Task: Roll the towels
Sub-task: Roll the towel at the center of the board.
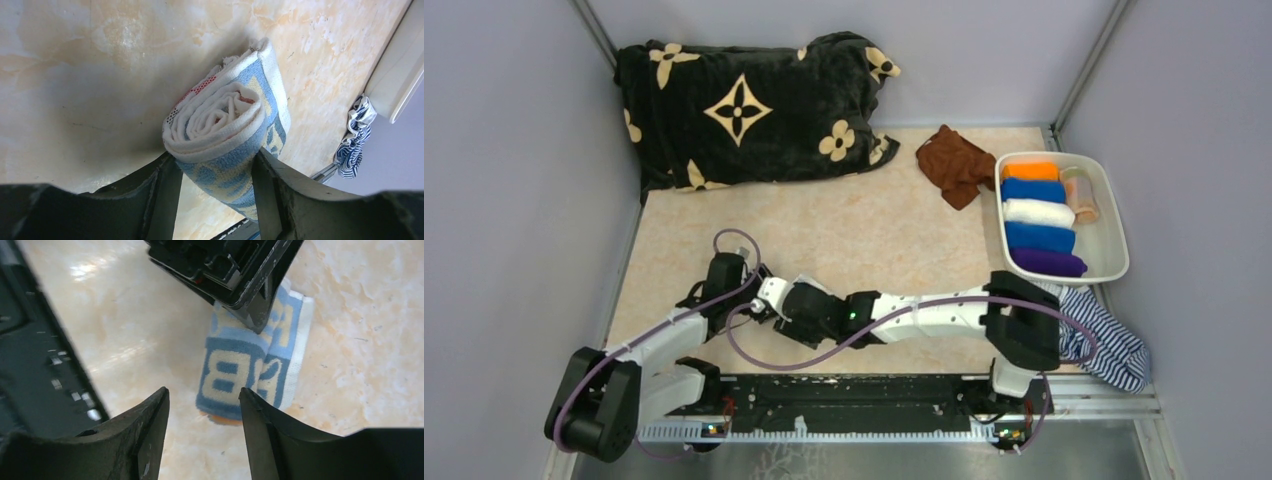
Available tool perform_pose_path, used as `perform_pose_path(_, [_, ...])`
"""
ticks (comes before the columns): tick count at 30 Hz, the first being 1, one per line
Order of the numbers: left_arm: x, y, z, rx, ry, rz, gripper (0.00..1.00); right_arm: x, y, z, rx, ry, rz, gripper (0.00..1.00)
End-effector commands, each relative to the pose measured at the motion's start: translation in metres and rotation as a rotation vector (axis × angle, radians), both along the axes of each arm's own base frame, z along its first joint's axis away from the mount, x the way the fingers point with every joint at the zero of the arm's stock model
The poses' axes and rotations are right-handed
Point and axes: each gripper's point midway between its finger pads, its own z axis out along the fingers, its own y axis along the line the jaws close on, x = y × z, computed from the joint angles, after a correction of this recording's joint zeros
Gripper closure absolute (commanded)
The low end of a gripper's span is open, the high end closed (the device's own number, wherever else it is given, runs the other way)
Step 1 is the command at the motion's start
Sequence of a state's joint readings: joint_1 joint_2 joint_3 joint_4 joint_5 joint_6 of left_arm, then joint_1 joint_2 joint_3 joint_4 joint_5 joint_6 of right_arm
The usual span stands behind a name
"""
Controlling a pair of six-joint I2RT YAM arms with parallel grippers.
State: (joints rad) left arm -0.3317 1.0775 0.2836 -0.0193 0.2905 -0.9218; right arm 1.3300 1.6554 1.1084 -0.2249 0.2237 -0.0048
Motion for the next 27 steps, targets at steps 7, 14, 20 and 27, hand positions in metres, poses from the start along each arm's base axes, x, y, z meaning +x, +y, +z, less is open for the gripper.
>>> perform_pose_path(7, [-0.018,0.02,-0.033,0.137,0.089,-0.003,0.4,0.037,-0.009,-0.049,-0.234,-0.212,-0.098,0.45])
perform_pose_path(14, [-0.01,0.016,-0.036,0.143,0.093,-0.034,0.39,0.034,-0.019,-0.087,-0.32,-0.166,-0.074,0.48])
perform_pose_path(20, [0.008,0.016,-0.026,0.177,0.053,-0.049,0.35,0.033,-0.033,-0.11,-0.341,-0.02,-0.073,0.66])
perform_pose_path(27, [0.029,0.023,0.012,0.194,-0.05,0.013,0.24,0.004,-0.021,-0.102,-0.167,0.351,0.011,0.86])
